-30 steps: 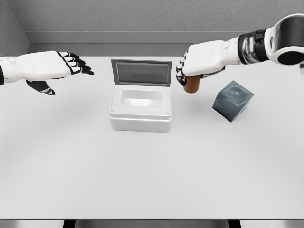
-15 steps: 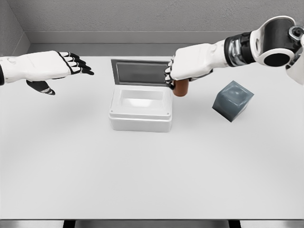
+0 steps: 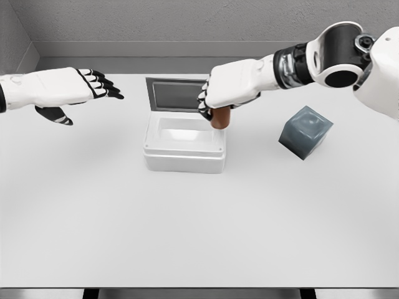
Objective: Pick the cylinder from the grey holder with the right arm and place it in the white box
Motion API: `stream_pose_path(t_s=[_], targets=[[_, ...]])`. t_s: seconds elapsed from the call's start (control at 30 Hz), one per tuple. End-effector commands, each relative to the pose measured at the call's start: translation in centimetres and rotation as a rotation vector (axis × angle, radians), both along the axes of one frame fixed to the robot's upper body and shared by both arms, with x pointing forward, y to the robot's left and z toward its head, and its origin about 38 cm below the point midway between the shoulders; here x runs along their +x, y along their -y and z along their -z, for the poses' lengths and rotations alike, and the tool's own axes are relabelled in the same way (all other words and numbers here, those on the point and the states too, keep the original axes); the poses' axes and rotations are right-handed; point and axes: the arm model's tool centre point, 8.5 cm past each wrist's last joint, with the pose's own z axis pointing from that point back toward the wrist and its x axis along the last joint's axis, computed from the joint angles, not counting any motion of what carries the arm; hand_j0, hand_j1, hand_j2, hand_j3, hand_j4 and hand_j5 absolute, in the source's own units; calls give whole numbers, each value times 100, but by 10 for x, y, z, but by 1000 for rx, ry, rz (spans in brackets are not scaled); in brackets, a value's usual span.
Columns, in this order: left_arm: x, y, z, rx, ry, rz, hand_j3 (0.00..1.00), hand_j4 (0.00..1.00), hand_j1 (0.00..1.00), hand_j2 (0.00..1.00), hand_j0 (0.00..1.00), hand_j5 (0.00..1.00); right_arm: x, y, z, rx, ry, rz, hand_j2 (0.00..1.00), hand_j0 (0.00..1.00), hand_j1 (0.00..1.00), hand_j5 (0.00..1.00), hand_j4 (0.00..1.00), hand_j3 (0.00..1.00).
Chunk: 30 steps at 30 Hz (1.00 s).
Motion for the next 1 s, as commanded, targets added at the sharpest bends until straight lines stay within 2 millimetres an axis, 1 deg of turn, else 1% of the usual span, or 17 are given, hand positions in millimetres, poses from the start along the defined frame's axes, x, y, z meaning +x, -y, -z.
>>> stream_pose_path(t_s=[0.0,0.07,0.1,0.3,0.33,0.37,0.47,0.6,0.63,0.67,0.7,0.83,0.97], targets=[[0,-1,0,-4,-1,-4,100,100,100,100,100,100,1,-3,0,6,-4,0,47,47,47,47,47,47],[0,0,-1,-3,0,-3,100,100,100,100,100,100,6,-4,-2,7,-3,13,47,47,47,47,47,47],[0,-1,0,-3,0,-4,100,100,100,100,100,100,9,-7,-1,10,-7,15,47,47,47,47,47,47],[0,-1,-1,-2,0,-5,100,100,100,100,100,100,10,-8,-1,11,-7,17,48,48,48,48,48,48],[0,-1,0,-3,0,-4,100,100,100,100,100,100,9,-14,-2,16,-6,6,48,48,48,48,48,48],[0,-1,0,-2,-2,-5,100,100,100,100,100,100,11,-15,-2,15,-8,8,48,48,48,48,48,48],[1,-1,0,-2,-1,-5,100,100,100,100,100,100,14,-16,0,17,-15,19,48,48,48,48,48,48],[1,0,0,-4,-1,-3,100,100,100,100,100,100,14,-16,1,15,-16,19,49,49,49,49,49,49],[1,0,0,-4,-2,-4,100,100,100,100,100,100,14,-17,1,14,-15,16,58,58,58,58,58,58],[1,0,0,-5,-2,-3,100,100,100,100,100,100,14,-17,1,10,-12,16,87,87,87,87,87,87],[1,0,1,-4,-2,-5,100,100,100,100,100,100,14,-19,2,1,-1,12,93,93,93,93,93,93],[1,0,0,-5,-2,-3,100,100,100,100,100,100,14,-19,2,1,-1,12,96,96,96,96,96,96],[2,2,1,-7,-2,-2,100,100,100,100,100,100,11,-21,0,3,4,0,96,96,96,96,96,96]])
